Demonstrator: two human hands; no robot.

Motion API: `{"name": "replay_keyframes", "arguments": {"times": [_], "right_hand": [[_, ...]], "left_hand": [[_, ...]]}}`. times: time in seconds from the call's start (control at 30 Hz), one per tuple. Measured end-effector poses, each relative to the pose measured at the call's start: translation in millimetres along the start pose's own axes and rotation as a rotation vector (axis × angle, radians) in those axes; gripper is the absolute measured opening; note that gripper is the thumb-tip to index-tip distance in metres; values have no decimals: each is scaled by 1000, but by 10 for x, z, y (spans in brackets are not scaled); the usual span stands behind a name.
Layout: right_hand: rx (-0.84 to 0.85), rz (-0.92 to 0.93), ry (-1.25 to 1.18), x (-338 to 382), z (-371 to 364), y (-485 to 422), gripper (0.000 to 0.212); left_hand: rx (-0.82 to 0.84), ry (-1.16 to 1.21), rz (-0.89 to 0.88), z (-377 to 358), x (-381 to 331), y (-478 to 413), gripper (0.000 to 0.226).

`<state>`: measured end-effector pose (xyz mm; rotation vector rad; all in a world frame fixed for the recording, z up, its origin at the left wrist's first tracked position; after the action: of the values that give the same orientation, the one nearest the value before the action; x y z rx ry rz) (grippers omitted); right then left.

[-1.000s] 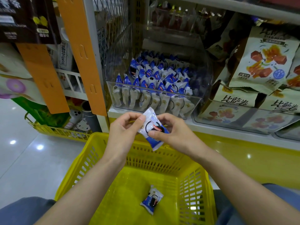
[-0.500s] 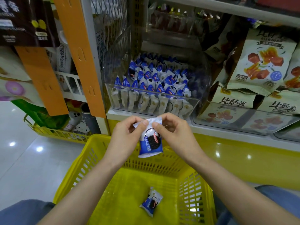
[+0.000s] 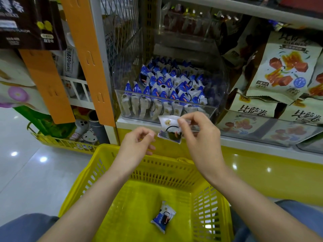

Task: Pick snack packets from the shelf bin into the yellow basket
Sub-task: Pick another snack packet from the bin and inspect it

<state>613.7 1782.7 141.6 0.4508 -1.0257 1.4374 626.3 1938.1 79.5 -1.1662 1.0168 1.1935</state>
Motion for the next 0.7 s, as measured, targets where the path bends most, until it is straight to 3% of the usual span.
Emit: {"name": "replay_keyframes", "arguments": {"times": [0.07,0.2,0.37,0.43,0.6,0.7], "right_hand": [[21,-17,-94,-16,12,-8,3],[113,211,29,77,-99,105,4],[142,424,247,137,-205,192,10],[189,300,195,89,-233,182,14],[274,-374,-350,-177,-283,64,20],[388,-486,-494,-208,-318,33,10]], "left_hand": [[45,170,118,-50,24,18,30],[79,507,212,-93,21,13,41],[54,460,73,-53,-71,11,22],[20,415,62,-20,-72,4,25],[66,315,28,-62,-123,21,32],[137,271,-4,-116,-126,29,36]]}}
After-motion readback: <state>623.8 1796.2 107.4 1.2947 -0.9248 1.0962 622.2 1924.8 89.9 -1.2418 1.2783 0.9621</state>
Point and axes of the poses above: each hand's wrist, its own y-axis away from the middle knuckle, its own z-axis out of the back of the hand, x = y × z, the point moved 6 cm from there along -y, towards the middle knuckle, and after that the axes turned 13 degrees about -z, right-handed, at the moved point
